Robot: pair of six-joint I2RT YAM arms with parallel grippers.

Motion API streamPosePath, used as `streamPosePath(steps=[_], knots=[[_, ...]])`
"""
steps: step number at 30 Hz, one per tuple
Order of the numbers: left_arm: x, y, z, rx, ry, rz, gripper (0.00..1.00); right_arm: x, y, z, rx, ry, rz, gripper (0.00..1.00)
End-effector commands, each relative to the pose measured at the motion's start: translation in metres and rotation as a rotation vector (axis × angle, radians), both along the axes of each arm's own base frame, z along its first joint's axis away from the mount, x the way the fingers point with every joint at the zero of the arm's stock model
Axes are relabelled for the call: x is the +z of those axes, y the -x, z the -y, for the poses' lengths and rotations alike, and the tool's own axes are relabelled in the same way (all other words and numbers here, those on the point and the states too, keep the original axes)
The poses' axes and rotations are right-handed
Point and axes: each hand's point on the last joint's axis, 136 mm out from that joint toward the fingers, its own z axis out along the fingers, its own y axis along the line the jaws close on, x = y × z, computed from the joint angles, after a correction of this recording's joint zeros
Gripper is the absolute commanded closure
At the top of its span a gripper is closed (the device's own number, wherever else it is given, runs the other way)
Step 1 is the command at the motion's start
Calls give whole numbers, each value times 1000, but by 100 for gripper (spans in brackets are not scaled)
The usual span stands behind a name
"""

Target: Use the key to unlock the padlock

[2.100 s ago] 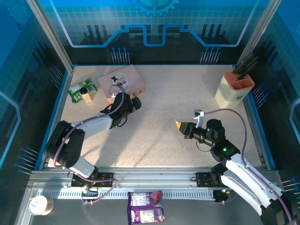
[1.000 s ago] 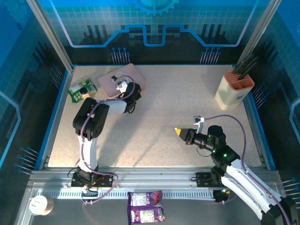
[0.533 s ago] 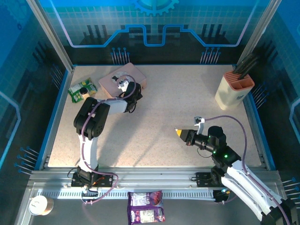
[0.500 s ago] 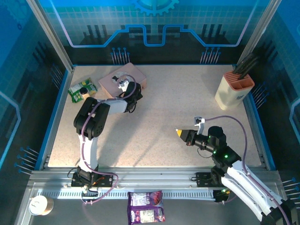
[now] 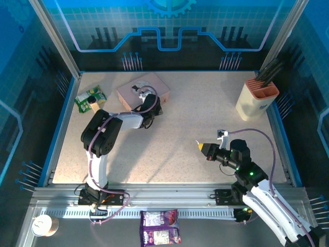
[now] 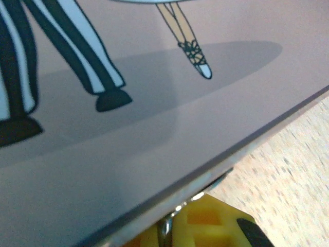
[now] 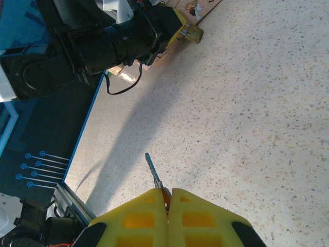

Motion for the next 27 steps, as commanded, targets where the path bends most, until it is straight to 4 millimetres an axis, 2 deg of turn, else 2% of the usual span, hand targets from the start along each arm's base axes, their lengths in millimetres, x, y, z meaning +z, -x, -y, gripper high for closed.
streamPosePath(steps=[1, 5, 11, 14, 18, 21, 25, 27], knots=[[0, 40, 48, -255, -35, -41, 100, 10, -3, 6, -27, 12, 21, 100], [4, 67, 74, -348, -19, -51, 100, 9, -3, 7, -35, 13, 13, 100], [1, 116, 96, -493, 24, -111, 100, 8, -4, 8, -42, 15, 2, 100], [-3, 139, 98, -554, 27, -143, 99, 6, -5, 7, -42, 16, -6, 100], [-9, 156, 93, -591, 26, -163, 95, 3, -7, 5, -44, 6, -20, 100], [-11, 163, 91, -606, 26, -156, 87, 1, -8, 4, -46, -5, -27, 100], [-2, 171, 86, -623, 37, -115, 67, 0, -8, 4, -41, 6, -33, 100], [3, 181, 86, -649, 60, -105, 63, -2, -7, 5, -41, 20, -40, 100]])
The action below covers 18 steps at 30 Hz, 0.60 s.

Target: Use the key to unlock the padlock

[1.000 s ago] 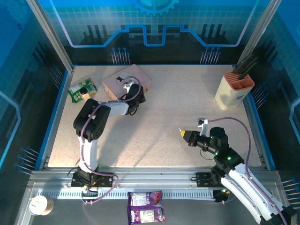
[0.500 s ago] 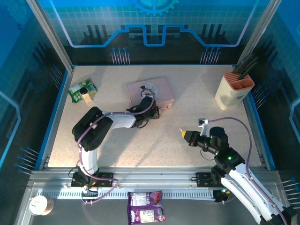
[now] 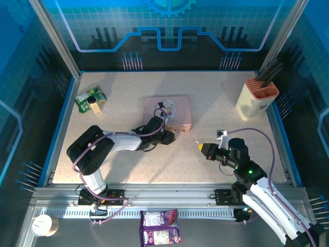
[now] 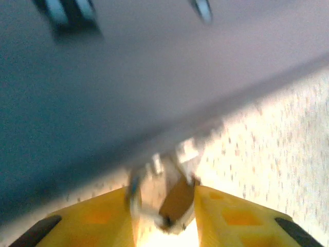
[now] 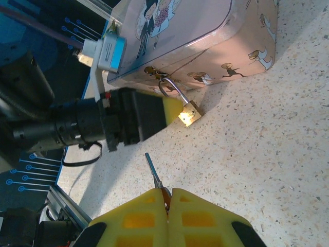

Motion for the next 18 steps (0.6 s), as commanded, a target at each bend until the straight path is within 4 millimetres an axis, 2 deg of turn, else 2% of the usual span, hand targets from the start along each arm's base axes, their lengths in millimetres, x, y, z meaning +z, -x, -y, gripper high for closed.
streamPosePath(steps=[1, 5, 8, 12, 15, 18], knots=[[18, 19, 4, -69, 48, 37, 59, 10, -4, 3, -17, 5, 17, 100], [33, 35, -18, 29, 150, 93, 45, 9, -3, 3, -9, 20, 13, 100], [37, 38, -24, 90, 233, 109, 45, 4, -4, 2, -13, 17, -1, 100], [37, 31, -13, 122, 312, 109, 42, 6, -4, -3, 5, -3, -2, 100], [30, 22, 0, 145, 366, 109, 42, 6, -3, -5, 8, 1, 2, 100], [21, 12, 4, 196, 412, 111, 42, 7, -2, -6, 5, -1, 3, 100]])
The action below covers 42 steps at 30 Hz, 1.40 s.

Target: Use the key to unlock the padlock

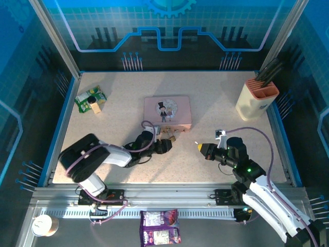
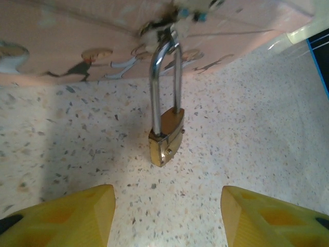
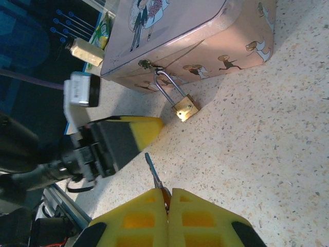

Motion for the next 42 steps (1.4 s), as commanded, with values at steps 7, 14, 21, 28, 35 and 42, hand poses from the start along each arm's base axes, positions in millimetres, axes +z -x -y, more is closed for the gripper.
streamPosePath(steps=[7, 14, 21, 28, 35, 42], knots=[[3, -31, 13, 111, 55, 35, 41, 11, -1, -9, 10, -20, 23, 100], [-8, -37, 13, 132, 21, 11, 43, 11, -2, -14, 22, -22, 26, 100], [-16, -40, 14, 153, 11, 2, 48, 7, -1, -16, 26, -21, 19, 100], [-23, -40, 10, 176, -2, -13, 56, 4, 0, -19, 27, -26, 12, 100], [-23, -33, 7, 171, 12, -18, 69, 3, 1, -20, 29, -17, 9, 100], [-22, -21, 6, 148, -4, -13, 70, 2, 1, -20, 25, -18, 7, 100]])
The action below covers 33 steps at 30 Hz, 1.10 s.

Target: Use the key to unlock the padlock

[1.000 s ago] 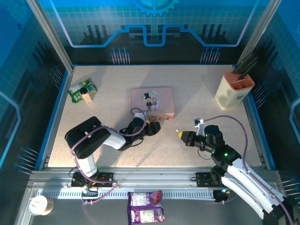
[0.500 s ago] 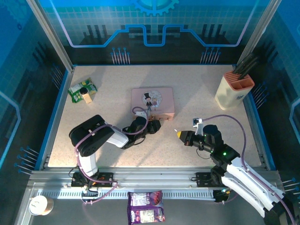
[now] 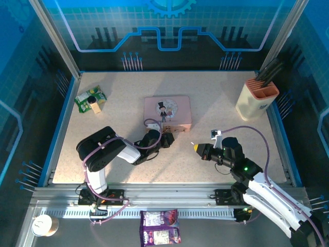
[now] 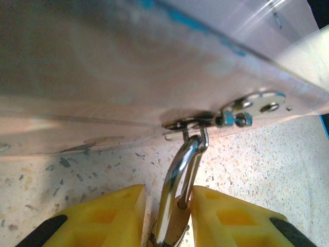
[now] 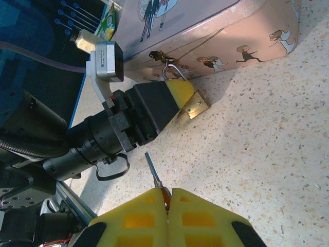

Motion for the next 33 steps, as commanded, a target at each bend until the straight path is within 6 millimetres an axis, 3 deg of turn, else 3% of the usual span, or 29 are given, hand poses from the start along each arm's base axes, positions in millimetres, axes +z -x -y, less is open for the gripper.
streamPosePath(steps=[1, 8, 14, 24, 33], knots=[[-15, 18, -6, -17, -44, -48, 71, 0, 0, -2, -2, -4, 8, 100], [-15, 23, -19, 12, -69, -49, 71, 0, 1, -2, -1, -1, 9, 100], [-15, 22, -12, -9, -57, -54, 72, 1, 1, -3, 0, -5, 11, 100], [17, 24, -6, -30, -2, -52, 79, -6, 3, -4, -6, -24, -19, 100], [22, 27, 0, -31, 39, -105, 83, -19, 2, -13, 9, -73, -72, 100]])
